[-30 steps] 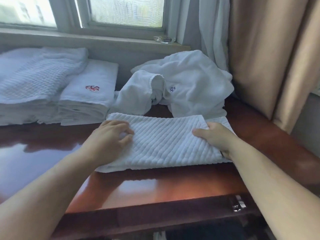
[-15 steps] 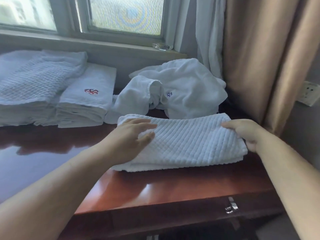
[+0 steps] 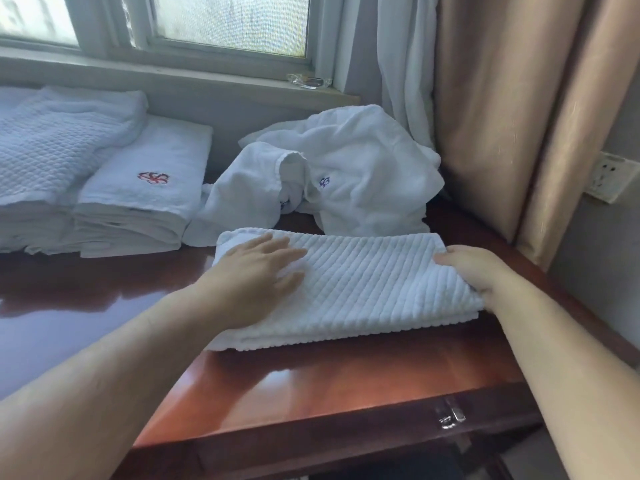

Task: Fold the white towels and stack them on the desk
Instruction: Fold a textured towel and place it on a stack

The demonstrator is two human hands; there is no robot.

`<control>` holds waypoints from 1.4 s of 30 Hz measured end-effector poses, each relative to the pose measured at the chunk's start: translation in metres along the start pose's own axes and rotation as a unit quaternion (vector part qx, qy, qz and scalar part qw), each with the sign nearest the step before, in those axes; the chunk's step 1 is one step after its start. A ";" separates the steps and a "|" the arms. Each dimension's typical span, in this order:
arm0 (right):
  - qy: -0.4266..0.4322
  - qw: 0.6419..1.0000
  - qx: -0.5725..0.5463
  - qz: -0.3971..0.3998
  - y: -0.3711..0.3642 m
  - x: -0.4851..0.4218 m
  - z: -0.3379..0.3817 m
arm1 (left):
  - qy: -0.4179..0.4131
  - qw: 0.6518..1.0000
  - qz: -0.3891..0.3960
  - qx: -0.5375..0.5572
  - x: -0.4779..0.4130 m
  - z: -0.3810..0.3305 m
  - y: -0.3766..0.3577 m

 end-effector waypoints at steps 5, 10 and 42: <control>-0.004 1.000 -0.013 -0.016 0.005 0.001 -0.005 | 0.013 0.996 0.058 -0.066 0.000 0.005 -0.028; 0.057 0.955 0.249 -0.152 0.015 0.014 0.024 | 0.012 0.996 0.061 -0.067 -0.004 0.007 -0.024; 0.215 0.854 0.473 0.031 -0.158 0.076 0.097 | 0.119 0.992 -0.004 0.051 0.035 0.072 -0.004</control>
Point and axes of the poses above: each hand's wrist, its own x-axis away from the middle knuckle, its own y-axis out of the back of the hand, z = x × y, the point moved 8 cm from there along -x, towards the middle knuckle, and after that the axes turned 9 degrees about x, right-handed, at the moved point
